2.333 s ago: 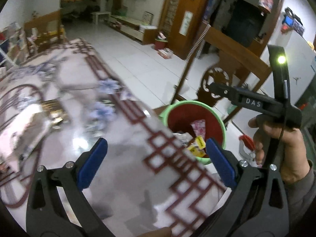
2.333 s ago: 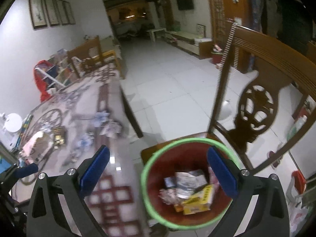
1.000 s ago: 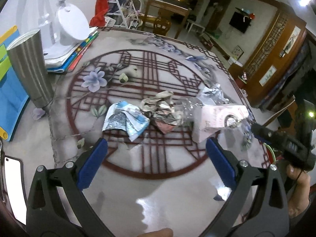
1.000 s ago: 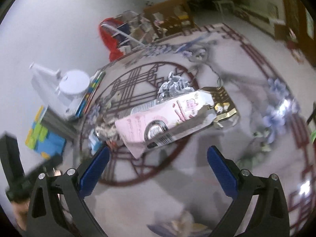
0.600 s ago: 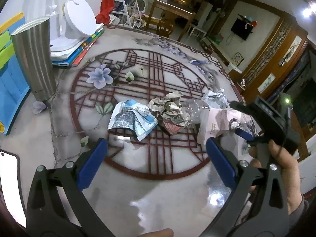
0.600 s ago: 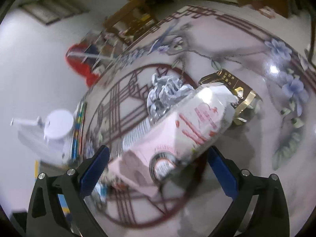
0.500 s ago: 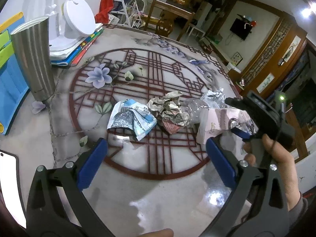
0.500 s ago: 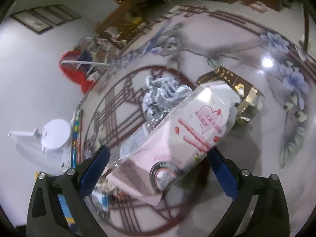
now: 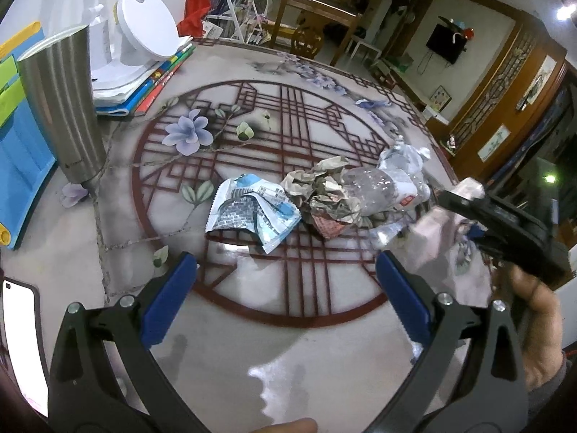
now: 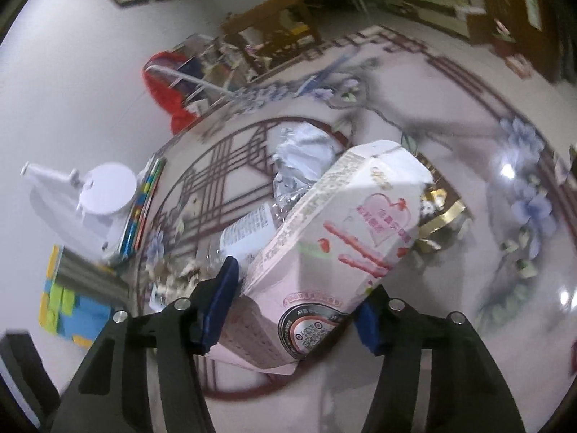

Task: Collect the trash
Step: 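Grasp the pink milk carton with the right tool while the left grasps the blue-white wrapper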

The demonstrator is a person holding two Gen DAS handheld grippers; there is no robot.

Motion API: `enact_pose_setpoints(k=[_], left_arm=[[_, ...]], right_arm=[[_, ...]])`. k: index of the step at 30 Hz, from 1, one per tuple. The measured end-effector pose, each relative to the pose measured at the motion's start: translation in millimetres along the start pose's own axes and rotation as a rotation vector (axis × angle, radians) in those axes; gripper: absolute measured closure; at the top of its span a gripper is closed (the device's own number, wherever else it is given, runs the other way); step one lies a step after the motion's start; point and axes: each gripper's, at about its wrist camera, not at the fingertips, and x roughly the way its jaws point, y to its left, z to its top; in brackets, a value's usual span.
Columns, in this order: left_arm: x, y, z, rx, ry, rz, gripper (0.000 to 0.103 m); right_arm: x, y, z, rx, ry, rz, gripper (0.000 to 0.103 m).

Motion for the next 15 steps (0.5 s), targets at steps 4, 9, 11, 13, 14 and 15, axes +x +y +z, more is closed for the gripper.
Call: enact_pose_setpoints(k=[4,9,11,13,14,15], left_arm=[[10.4,-5.8,6.2,0.036,0.008,0.047,0.005],[25.4,-6.7,12.4,0.039,0.026,0.096,0.006],[30.9,-4.9,15.4,0.027,0.026,0.122,0.006],[36.2,-0.8,20.8,-0.014,0.024,0.133,0.006],[38.5,2.2,22.8,-0.040,0.026,0.141,0.006],[42.3,5.9,25.2,-0.070,0.031,0.155,0.006]], right_arm=[[-16.3,2.6,-3.6,-0.095,-0.006,-0.018,0.054],[-34.8,2.5,-6.2,-0.181,-0.021,-0.029,0.055],[-40.1,3.7,-8.2,-0.215,-0.019,-0.026,0.055],[-44.1,5.1,-9.7,-0.250,-0.019,-0.027,0.055],[-46.2,5.1,-10.7,-0.264,-0.020,-0.028,0.055],[-48.4,5.1,-11.8,-0.275,-0.021,-0.030,0.055]])
